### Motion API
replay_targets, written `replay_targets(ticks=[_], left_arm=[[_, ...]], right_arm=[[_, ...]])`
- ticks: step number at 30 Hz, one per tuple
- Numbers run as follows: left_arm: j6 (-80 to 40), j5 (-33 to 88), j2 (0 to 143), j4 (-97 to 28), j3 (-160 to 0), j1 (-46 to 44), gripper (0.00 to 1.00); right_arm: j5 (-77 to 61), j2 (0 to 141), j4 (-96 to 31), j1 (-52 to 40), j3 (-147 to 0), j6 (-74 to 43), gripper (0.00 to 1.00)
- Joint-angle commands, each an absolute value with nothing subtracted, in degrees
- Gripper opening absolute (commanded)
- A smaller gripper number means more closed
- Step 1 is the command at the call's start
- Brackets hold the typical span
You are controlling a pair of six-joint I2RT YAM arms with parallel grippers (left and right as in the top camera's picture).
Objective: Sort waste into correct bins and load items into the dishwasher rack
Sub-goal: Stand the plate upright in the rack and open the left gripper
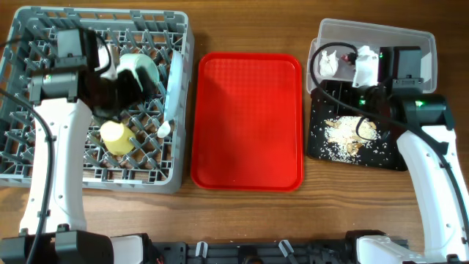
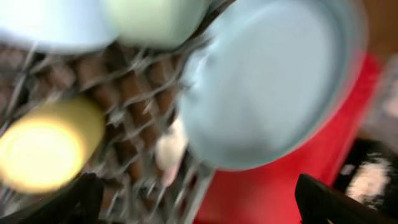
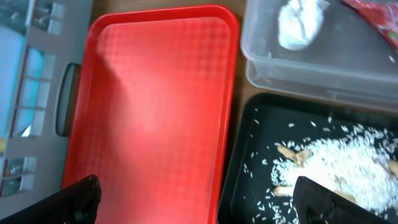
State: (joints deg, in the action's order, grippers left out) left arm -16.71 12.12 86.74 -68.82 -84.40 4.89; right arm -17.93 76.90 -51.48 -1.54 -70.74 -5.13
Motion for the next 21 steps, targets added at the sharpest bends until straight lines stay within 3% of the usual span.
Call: replay_targets(ticks=[1,6,11,21], left_arm=[[-19.9,5.6,87.0,-74.3,-84.3,4.6,1.00],[-16.6,5.7,86.1,-79.5,-84.2,4.0,1.00],[-15.0,5.1,78.9,-76.6,-80.3,0.4,1.00],[-13.4,2.5,47.2,-57.5,-57.5,-8.7,1.00]], right_arm=[[-16.6,76.9,-54.0,-1.8,-71.6,-1.7,1.00],[-9.1,76.3,-60.1,-1.8,-71.6,-7.6,1.00],[-8.7,71.6,-60.7,-1.8,-69.6,-7.6,1.00],[-4.0,40.4,-50.5,-1.8,-51.5,-7.5,1.00]])
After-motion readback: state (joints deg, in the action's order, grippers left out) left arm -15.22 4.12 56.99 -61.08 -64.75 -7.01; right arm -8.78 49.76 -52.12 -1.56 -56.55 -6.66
